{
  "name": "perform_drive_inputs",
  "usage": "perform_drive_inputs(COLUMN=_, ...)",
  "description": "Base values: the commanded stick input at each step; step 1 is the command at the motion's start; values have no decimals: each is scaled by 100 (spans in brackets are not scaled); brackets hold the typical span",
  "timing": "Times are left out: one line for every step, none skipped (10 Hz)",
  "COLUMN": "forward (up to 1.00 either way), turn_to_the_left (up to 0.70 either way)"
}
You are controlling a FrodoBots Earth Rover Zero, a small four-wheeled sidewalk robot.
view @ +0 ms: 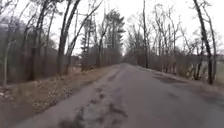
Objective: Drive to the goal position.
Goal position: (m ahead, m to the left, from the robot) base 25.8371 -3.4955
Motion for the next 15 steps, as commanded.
perform_drive_inputs(forward=85, turn_to_the_left=0)
perform_drive_inputs(forward=85, turn_to_the_left=0)
perform_drive_inputs(forward=85, turn_to_the_left=0)
perform_drive_inputs(forward=85, turn_to_the_left=-29)
perform_drive_inputs(forward=85, turn_to_the_left=-19)
perform_drive_inputs(forward=85, turn_to_the_left=-8)
perform_drive_inputs(forward=85, turn_to_the_left=0)
perform_drive_inputs(forward=85, turn_to_the_left=0)
perform_drive_inputs(forward=85, turn_to_the_left=0)
perform_drive_inputs(forward=85, turn_to_the_left=0)
perform_drive_inputs(forward=85, turn_to_the_left=-25)
perform_drive_inputs(forward=85, turn_to_the_left=-15)
perform_drive_inputs(forward=85, turn_to_the_left=-4)
perform_drive_inputs(forward=85, turn_to_the_left=0)
perform_drive_inputs(forward=85, turn_to_the_left=0)
